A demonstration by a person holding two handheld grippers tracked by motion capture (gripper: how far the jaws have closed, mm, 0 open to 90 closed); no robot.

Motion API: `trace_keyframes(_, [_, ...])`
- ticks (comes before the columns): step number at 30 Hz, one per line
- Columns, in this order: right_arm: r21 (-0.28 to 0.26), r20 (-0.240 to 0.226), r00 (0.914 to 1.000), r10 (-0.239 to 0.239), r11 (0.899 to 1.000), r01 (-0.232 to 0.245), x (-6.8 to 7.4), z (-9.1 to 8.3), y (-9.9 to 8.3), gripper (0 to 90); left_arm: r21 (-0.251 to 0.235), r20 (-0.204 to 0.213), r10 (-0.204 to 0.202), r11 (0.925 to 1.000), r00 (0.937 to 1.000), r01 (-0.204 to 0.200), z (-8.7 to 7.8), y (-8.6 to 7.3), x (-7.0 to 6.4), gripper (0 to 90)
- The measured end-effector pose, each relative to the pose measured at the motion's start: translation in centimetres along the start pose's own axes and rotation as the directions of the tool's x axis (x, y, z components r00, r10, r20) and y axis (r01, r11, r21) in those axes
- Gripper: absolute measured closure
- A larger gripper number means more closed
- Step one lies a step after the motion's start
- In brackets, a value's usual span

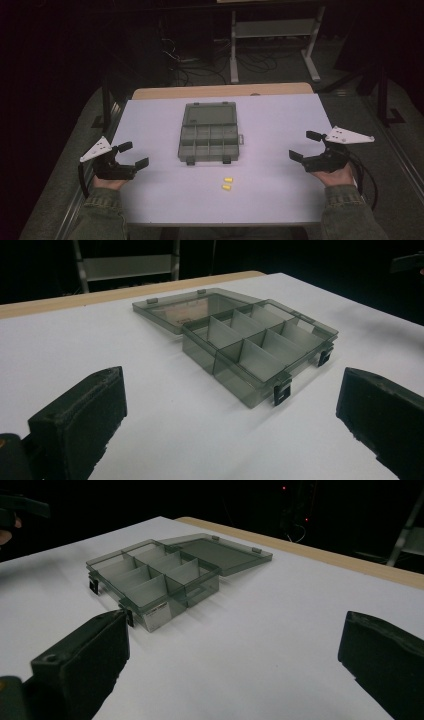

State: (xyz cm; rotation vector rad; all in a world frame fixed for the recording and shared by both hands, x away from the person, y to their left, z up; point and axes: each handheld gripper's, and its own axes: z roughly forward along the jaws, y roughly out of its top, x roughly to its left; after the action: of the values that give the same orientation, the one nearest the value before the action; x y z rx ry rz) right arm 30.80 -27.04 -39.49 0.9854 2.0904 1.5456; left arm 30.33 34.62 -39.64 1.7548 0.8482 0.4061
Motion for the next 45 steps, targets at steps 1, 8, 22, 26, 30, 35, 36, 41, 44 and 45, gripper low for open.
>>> trace_keyframes(1, [0.0, 0.001, 1.0, 0.0, 1.0, 0.0, 0.0, 0.0, 0.0, 0.0, -0.001, 0.001, 0.0, 1.0, 1.0, 0.0, 0.0, 0.0, 0.0, 0.0])
trace_keyframes(8, [0.015, -0.007, 1.0, -0.005, 1.0, 0.006, 0.1, 0.2, -0.1, 0.0, -0.006, -0.001, 0.0, 1.0, 1.0, 0.0, -0.1, 0.0, -0.1, 0.0])
trace_keyframes(22, [0.014, -0.007, 1.0, -0.002, 1.0, 0.002, 0.1, -0.1, -0.1, 0.0, -0.001, -0.009, 0.011, 0.9999, 0.9999, -0.011, 0.0, 0.5, -0.3, 0.0])
trace_keyframes(26, [0.008, -0.004, 1.0, 0.006, 1.0, -0.006, 0.1, -0.3, -0.1, 0.0, 0.01, -0.002, 0.027, 0.9996, 0.9996, -0.027, 0.1, 0.9, -0.6, 0.0])
trace_keyframes(30, [0.01, -0.002, 1.0, 0.009, 1.0, -0.009, 0.0, -0.3, -0.2, 0.0, 0.034, 0.003, 0.055, 0.9979, 0.9985, -0.055, 0.2, 1.3, -0.8, 0.0])
trace_keyframes(35, [0.017, -0.008, 1.0, 0.0, 1.0, 0.0, 0.1, -0.1, -0.1, 0.0, 0.048, 0.013, 0.08, 0.9956, 0.9968, -0.08, 0.4, 2.1, -1.3, 0.0])
trace_keyframes(36, [0.018, -0.008, 1.0, -0.001, 1.0, 0.001, 0.2, -0.1, -0.1, 0.0, 0.049, 0.018, 0.085, 0.9951, 0.9962, -0.086, 0.4, 2.2, -1.4, 0.0])
trace_keyframes(41, [0.02, -0.009, 1.0, 0.002, 1.0, -0.002, 0.1, -0.2, -0.2, 0.0, 0.065, 0.029, 0.109, 0.9918, 0.9937, -0.11, 0.8, 2.8, -1.9, 0.0])
trace_keyframes(44, [0.021, -0.009, 1.0, 0.003, 1.0, -0.002, 0.1, -0.1, -0.2, 0.0, 0.09, 0.05, 0.121, 0.988, 0.9914, -0.125, 1.2, 3.3, -2.3, 0.0])
trace_keyframes(45, [0.024, -0.01, 0.9999, 0.001, 1.0, 0.0, 0.2, -0.1, -0.2, 0.0, 0.093, 0.055, 0.128, 0.9867, 0.9902, -0.133, 1.4, 3.4, -2.4, 0.0])
